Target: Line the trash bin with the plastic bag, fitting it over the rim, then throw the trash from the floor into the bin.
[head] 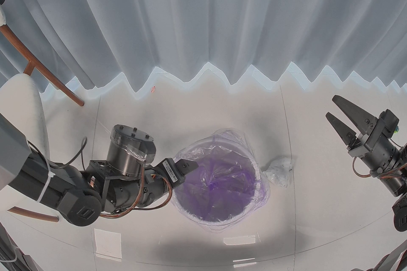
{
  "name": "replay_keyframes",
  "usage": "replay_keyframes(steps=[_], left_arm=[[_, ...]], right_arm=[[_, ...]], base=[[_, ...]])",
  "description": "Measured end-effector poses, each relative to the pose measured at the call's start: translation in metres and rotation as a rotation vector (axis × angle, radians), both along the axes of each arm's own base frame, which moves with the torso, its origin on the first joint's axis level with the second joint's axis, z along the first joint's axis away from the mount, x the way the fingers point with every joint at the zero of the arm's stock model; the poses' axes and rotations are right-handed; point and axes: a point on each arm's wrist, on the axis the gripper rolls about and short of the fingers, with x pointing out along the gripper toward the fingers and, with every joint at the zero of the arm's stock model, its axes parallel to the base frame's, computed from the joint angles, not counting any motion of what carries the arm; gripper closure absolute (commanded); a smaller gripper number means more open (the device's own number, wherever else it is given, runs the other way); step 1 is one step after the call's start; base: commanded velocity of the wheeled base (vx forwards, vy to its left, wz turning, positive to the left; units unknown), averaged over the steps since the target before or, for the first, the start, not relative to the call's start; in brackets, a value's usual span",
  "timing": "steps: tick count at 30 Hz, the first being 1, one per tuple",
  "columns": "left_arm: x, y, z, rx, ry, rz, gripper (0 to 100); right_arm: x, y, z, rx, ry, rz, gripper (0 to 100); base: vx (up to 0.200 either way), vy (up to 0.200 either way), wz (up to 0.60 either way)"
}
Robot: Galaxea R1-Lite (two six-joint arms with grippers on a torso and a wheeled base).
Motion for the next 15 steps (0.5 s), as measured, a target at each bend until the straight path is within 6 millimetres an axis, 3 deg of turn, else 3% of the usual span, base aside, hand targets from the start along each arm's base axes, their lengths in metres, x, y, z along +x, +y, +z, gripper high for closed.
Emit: replay_keyframes(steps=[15], left_arm=[[0.017, -0.023, -0.029, 0.028, 0.064, -0.01, 0]], right_arm=[[-0.011, -0.005, 0.021, 0.005, -0.019, -0.003, 0]], base=[[0.0, 0.0, 0.0]])
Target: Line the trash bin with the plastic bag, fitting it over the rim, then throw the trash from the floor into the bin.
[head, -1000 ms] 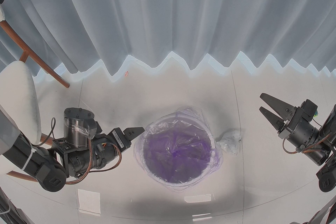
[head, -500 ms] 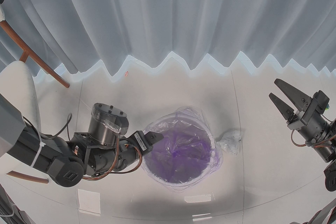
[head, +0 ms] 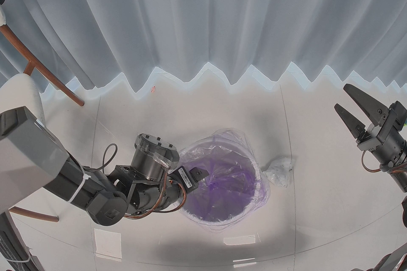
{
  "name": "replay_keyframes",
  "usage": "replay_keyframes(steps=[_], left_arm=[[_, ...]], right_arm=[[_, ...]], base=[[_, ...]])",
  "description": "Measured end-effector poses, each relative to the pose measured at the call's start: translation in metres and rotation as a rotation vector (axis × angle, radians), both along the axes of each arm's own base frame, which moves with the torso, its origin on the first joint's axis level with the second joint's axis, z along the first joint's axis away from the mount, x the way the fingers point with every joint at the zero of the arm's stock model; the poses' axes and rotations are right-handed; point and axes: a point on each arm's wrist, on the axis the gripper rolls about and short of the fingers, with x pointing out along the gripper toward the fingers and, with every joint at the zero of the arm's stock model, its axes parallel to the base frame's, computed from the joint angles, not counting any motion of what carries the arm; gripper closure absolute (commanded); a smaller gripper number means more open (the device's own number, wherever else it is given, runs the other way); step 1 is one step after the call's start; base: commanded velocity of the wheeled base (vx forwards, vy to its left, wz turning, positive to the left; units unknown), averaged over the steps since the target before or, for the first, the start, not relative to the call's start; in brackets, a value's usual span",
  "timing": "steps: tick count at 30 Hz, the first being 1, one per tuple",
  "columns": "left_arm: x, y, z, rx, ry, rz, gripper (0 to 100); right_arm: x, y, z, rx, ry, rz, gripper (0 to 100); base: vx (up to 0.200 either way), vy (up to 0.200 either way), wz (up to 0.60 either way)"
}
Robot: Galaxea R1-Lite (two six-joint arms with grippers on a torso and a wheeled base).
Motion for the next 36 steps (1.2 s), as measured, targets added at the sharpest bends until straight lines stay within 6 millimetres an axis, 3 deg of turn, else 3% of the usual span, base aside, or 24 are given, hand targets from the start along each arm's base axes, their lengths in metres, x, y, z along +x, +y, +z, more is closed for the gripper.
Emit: replay_keyframes(steps=[16, 23, 26, 36], left_arm=[[0.013, -0.01, -0.025, 0.045, 0.039, 0.018, 0], [0.018, -0.01, -0.006, -0.001, -0.008, 0.023, 0], [0.01, -0.009, 0.001, -0.002, -0.007, 0.01, 0], [-0.031, 0.013, 0.001, 0.044, 0.063, -0.017, 0]], right_arm=[[-0.003, -0.001, 0.003, 0.007, -0.016, 0.0, 0], [-0.003, -0.001, 0.004, 0.007, -0.017, 0.0, 0], [-0.003, -0.001, 0.004, 0.008, -0.018, 0.0, 0], [-0.004, -0.001, 0.004, 0.009, -0.021, 0.001, 0]], base=[[0.0, 0.0, 0.0], [0.0, 0.0, 0.0], [0.0, 0.0, 0.0], [0.0, 0.0, 0.0]])
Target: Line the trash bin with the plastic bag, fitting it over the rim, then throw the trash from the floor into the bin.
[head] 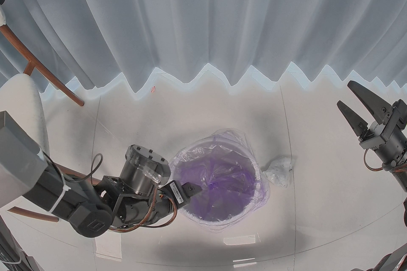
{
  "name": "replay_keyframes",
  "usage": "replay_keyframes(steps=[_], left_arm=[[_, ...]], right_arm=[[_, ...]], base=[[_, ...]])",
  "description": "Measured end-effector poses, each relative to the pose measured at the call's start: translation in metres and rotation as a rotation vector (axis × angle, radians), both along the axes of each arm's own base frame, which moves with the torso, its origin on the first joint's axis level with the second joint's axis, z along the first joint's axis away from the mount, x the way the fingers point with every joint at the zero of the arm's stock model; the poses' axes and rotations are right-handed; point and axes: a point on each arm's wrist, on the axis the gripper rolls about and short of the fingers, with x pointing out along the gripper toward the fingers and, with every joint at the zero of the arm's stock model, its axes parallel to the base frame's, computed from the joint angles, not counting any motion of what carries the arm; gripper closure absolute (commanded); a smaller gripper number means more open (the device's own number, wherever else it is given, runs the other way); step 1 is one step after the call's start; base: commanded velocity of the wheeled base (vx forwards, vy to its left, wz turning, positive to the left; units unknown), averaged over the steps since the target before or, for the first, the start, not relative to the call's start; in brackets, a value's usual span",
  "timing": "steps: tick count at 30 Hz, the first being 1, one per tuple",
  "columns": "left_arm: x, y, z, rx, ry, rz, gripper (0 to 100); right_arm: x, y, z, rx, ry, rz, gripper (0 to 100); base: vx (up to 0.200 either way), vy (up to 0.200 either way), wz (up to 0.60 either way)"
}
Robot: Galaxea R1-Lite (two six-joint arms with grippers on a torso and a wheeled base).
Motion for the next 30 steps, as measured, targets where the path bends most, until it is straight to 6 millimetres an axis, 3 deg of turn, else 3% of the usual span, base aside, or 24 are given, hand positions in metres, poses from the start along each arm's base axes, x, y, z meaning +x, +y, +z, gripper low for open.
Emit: replay_keyframes(steps=[5, 10, 21, 30], left_arm=[[-0.017, 0.013, -0.006, 0.018, 0.044, -0.017, 0], [-0.017, 0.016, -0.017, 0.027, 0.072, -0.016, 0], [0.016, -0.002, -0.061, 0.011, 0.046, 0.013, 0], [0.038, -0.016, -0.083, 0.025, 0.081, 0.038, 0]], right_arm=[[0.0, 0.0, 0.0, 0.0, -0.001, 0.003, 0], [-0.001, 0.001, 0.0, 0.0, -0.002, 0.008, 0], [-0.002, 0.001, 0.001, 0.001, -0.004, 0.011, 0], [-0.001, 0.001, 0.0, 0.0, 0.001, 0.011, 0]], base=[[0.0, 0.0, 0.0], [0.0, 0.0, 0.0], [0.0, 0.0, 0.0], [0.0, 0.0, 0.0]])
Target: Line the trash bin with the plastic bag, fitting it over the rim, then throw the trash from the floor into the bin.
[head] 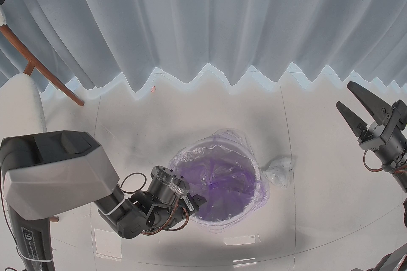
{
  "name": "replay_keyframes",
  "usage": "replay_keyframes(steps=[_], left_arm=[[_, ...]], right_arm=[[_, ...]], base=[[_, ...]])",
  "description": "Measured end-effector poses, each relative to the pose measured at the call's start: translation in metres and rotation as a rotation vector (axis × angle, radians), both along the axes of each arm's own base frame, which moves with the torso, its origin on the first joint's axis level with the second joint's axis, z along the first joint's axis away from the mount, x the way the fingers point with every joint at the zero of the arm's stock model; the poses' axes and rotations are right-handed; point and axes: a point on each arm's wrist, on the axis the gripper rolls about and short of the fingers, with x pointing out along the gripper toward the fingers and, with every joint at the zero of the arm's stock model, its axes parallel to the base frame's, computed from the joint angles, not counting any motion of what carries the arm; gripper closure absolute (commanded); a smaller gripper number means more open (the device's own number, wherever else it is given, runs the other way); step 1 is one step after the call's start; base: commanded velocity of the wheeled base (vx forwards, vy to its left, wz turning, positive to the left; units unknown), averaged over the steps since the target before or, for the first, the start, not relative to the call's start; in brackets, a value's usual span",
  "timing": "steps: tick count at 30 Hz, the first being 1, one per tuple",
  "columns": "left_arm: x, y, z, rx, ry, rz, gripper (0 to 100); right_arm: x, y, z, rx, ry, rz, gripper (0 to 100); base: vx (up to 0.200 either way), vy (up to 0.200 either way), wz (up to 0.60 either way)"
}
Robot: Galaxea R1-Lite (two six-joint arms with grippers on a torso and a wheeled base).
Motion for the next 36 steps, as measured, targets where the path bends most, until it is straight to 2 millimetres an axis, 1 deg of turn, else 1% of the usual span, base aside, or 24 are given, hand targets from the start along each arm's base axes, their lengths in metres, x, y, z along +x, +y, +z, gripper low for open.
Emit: replay_keyframes(steps=[10, 11, 20, 25, 29, 36], left_arm=[[0.006, -0.004, -0.008, 0.038, 0.022, 0.016, 0], [0.006, -0.004, -0.009, 0.041, 0.023, 0.017, 100], [0.006, -0.003, -0.013, 0.059, 0.02, 0.014, 100], [0.006, 0.0, -0.011, 0.056, 0.021, 0.017, 100], [0.007, 0.004, -0.006, 0.073, 0.007, 0.001, 100], [0.002, 0.023, 0.011, 0.228, -0.046, -0.153, 100]], right_arm=[[0.001, 0.0, 0.0, 0.0, 0.0, 0.0, 0], [0.001, 0.0, 0.0, 0.0, 0.0, 0.0, 0], [0.0, 0.0, 0.001, 0.002, -0.005, 0.0, 0], [0.0, 0.0, 0.001, 0.003, -0.009, -0.001, 0], [0.0, 0.0, 0.002, 0.004, -0.011, -0.001, 0], [-0.001, 0.0, 0.001, 0.0, -0.011, 0.012, 0]], base=[[0.0, 0.0, 0.0], [0.0, 0.0, 0.0], [0.0, 0.0, 0.0], [0.0, 0.0, 0.0], [0.0, 0.0, 0.0], [0.0, 0.0, 0.0]])
